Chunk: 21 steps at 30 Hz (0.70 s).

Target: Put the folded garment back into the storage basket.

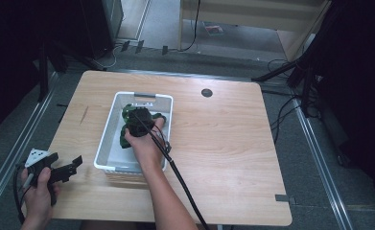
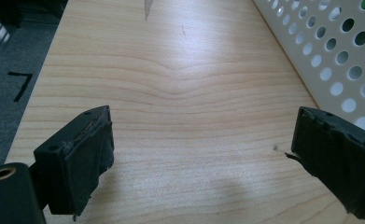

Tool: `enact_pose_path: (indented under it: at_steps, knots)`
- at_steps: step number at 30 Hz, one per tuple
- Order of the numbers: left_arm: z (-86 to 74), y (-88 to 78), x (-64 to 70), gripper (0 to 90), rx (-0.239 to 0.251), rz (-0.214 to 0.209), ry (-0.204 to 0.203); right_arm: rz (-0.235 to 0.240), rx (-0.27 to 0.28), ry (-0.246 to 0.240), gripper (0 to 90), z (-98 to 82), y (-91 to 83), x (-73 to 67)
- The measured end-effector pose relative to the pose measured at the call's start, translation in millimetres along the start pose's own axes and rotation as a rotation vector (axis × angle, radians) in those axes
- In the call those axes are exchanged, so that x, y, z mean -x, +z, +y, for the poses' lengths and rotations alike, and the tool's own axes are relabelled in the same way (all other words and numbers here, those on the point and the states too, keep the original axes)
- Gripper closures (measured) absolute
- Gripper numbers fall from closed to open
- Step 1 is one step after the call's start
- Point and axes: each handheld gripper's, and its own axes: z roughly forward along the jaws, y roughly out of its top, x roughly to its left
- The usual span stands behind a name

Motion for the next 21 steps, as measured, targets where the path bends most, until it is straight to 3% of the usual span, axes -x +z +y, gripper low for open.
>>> enact_pose_path:
  at_steps: [21]
  knots:
    - [0.0, 0.0, -0.2, 6.9, -0.001, -0.001, -0.001, -0.009, -0.026, -0.007, 64.4, -3.3, 8.1, 1.0]
